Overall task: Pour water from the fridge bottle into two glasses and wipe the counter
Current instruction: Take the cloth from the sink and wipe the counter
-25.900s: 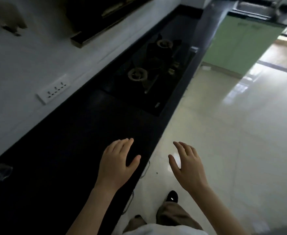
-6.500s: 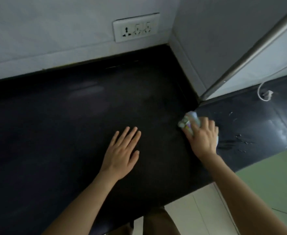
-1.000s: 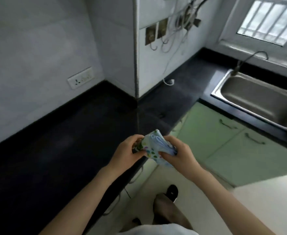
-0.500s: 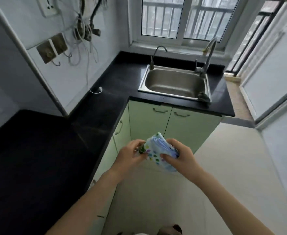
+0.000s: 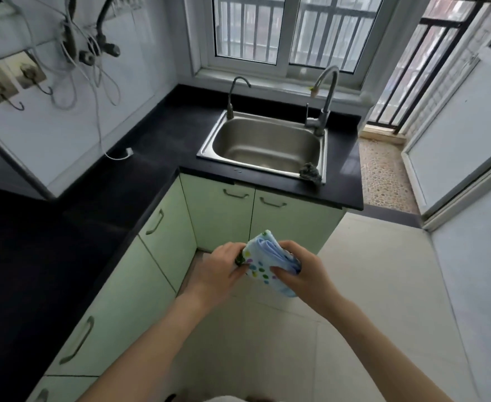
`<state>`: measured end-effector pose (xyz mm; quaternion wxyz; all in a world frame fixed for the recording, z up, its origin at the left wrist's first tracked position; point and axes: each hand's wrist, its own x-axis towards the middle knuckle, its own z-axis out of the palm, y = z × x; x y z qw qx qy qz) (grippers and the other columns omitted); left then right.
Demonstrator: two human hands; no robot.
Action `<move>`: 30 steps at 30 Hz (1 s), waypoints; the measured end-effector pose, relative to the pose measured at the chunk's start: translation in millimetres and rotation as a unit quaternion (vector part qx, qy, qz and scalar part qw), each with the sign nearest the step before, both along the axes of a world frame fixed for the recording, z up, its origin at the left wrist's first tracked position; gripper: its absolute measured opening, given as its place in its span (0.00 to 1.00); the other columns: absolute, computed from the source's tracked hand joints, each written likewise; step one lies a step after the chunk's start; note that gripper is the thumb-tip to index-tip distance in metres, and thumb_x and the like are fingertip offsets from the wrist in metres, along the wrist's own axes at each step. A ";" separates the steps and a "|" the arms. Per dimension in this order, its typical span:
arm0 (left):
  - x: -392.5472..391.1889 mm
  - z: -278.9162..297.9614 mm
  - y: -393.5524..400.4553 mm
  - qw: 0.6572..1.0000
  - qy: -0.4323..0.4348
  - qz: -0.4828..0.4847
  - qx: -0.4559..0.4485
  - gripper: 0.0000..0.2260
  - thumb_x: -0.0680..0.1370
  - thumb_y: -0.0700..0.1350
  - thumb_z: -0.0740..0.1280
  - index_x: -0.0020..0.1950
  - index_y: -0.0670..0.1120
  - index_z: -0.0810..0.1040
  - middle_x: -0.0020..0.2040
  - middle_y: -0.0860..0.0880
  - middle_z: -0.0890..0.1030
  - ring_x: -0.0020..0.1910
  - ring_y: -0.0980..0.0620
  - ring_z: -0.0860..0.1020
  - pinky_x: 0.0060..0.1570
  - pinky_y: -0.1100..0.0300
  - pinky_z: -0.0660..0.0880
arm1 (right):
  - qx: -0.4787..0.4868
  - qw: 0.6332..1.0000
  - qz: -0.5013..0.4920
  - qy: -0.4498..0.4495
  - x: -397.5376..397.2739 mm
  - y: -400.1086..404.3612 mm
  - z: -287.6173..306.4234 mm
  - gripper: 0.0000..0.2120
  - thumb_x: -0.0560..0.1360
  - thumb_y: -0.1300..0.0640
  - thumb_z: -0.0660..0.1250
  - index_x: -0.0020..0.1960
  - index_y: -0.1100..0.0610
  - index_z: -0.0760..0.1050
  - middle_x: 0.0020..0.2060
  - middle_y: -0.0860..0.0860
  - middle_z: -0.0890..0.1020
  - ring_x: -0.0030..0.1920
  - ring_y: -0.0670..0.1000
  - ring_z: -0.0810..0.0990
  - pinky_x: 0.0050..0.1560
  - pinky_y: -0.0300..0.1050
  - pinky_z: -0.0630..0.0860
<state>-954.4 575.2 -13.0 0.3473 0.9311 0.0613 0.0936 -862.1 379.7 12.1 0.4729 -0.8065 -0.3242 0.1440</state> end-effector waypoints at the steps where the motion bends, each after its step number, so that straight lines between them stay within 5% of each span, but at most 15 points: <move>1: 4.4 0.4 -3.2 1.000 0.002 0.002 -0.001 0.16 0.76 0.51 0.63 0.61 0.46 0.75 0.55 0.49 0.79 0.53 0.48 0.77 0.49 0.51 0.76 | -0.003 1.000 0.004 0.001 4.7 -2.3 0.0 0.15 0.70 0.65 0.72 0.55 0.53 0.78 0.43 0.46 0.82 0.43 0.45 0.80 0.42 0.42 0.77; 4: 14.0 2.4 -6.3 1.000 0.000 0.020 -0.008 0.19 0.76 0.56 0.60 0.61 0.46 0.75 0.55 0.51 0.79 0.53 0.50 0.76 0.49 0.54 0.75 | -0.004 1.000 0.010 -0.004 20.1 -1.7 0.1 0.16 0.69 0.65 0.72 0.54 0.52 0.78 0.43 0.46 0.82 0.44 0.47 0.80 0.42 0.46 0.77; 9: 23.6 0.5 8.8 0.999 0.004 0.037 -0.007 0.13 0.79 0.46 0.65 0.63 0.48 0.74 0.55 0.55 0.77 0.54 0.54 0.74 0.49 0.62 0.71 | -0.009 1.000 0.029 0.000 38.9 16.9 -4.0 0.16 0.69 0.63 0.71 0.54 0.51 0.77 0.44 0.46 0.82 0.45 0.48 0.80 0.43 0.49 0.78; 17: 69.5 -3.2 71.6 0.999 0.004 0.007 0.036 0.15 0.80 0.46 0.63 0.67 0.48 0.71 0.58 0.53 0.77 0.56 0.56 0.74 0.52 0.66 0.71 | -0.026 0.999 0.027 -0.015 86.7 76.2 -12.2 0.18 0.70 0.57 0.70 0.59 0.47 0.76 0.49 0.43 0.81 0.48 0.46 0.80 0.46 0.49 0.79; 23: 126.8 -0.9 107.7 0.997 -0.011 -0.017 0.076 0.20 0.79 0.54 0.56 0.66 0.45 0.73 0.57 0.49 0.80 0.55 0.50 0.77 0.51 0.56 0.76 | -0.033 0.999 -0.006 -0.026 130.5 107.6 -6.4 0.19 0.70 0.60 0.72 0.60 0.49 0.75 0.50 0.44 0.80 0.49 0.47 0.79 0.48 0.49 0.78; 30: 186.4 -1.4 129.6 0.998 -0.013 -0.010 0.065 0.15 0.80 0.48 0.63 0.66 0.47 0.72 0.58 0.52 0.78 0.56 0.54 0.75 0.53 0.55 0.75 | -0.038 0.999 -0.001 -0.032 196.4 131.0 -3.8 0.20 0.70 0.59 0.71 0.60 0.48 0.75 0.51 0.44 0.80 0.50 0.46 0.79 0.50 0.49 0.78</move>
